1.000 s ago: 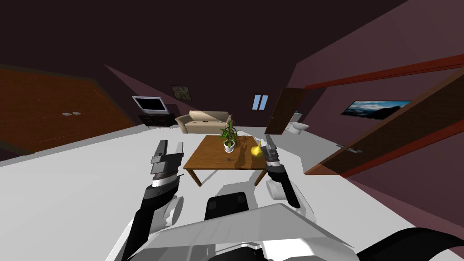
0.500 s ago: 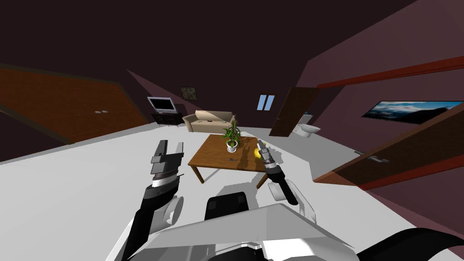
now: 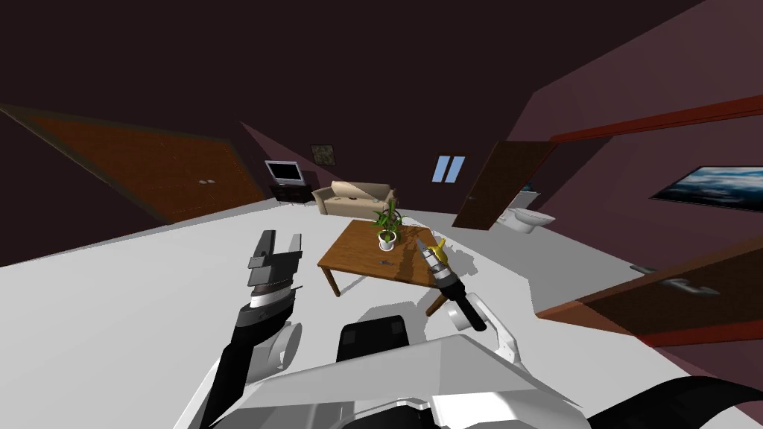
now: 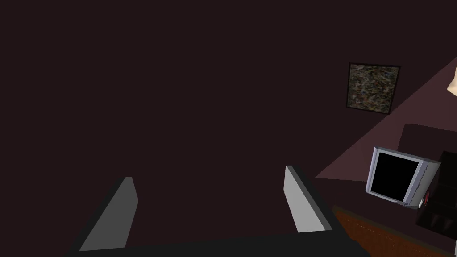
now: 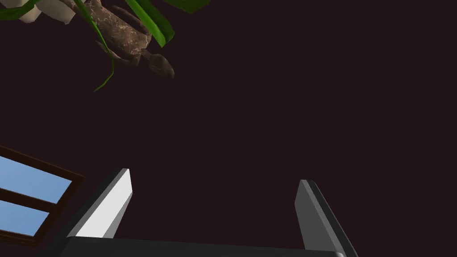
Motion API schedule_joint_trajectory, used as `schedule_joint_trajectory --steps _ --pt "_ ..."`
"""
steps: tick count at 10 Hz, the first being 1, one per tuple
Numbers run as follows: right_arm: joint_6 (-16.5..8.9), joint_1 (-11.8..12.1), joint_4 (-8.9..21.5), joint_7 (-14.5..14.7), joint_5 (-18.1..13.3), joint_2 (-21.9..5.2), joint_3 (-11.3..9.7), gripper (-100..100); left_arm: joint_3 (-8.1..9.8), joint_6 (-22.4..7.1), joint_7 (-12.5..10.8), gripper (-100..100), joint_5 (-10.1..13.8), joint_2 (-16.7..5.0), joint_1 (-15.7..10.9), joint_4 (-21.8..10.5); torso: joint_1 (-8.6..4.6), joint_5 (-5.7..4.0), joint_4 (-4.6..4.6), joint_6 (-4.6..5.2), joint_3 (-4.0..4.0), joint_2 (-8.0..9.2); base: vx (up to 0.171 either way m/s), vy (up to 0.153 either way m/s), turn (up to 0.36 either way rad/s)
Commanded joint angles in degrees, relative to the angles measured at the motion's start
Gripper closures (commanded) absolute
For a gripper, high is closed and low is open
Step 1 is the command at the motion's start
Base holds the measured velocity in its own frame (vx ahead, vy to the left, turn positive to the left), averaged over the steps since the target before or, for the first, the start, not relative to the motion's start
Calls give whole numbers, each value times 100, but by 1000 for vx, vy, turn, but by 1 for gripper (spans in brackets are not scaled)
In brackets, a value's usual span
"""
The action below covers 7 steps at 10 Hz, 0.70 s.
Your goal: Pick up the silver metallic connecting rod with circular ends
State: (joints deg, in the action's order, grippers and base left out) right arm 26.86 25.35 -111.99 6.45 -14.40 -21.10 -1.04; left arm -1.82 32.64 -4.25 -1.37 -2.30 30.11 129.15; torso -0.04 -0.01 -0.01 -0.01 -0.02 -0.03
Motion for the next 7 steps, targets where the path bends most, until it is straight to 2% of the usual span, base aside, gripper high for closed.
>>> schedule_joint_trajectory --steps 1,2,4,5,6,7 --pt "22 -24 286 137 -189 -286 -65 -100 0 0 0 0 0 0 0 0 0 0 0 0 0 0 2 -1 267" --pt "22 -24 312 137 -189 -303 -65 -100 0 0 0 0 0 0 0 0 1 0 0 -1 -1 -2 4 -6 64" --pt "48 -117 752 325 -456 -686 -189 -100 0 0 0 0 0 0 0 0 2 1 0 1 -1 -2 6 4 189" --pt "48 -117 808 325 -456 -701 -189 -100 0 0 0 0 0 0 0 0 4 1 -1 0 -2 -4 9 1 109" --pt "61 -167 1052 420 -592 -899 -266 -100 0 0 0 0 0 0 1 0 3 1 -1 4 -2 -4 8 12 177" --pt "61 -167 1073 420 -592 -899 -266 -100 0 0 0 0 0 0 0 0 6 2 -1 2 -2 -3 6 8 108"
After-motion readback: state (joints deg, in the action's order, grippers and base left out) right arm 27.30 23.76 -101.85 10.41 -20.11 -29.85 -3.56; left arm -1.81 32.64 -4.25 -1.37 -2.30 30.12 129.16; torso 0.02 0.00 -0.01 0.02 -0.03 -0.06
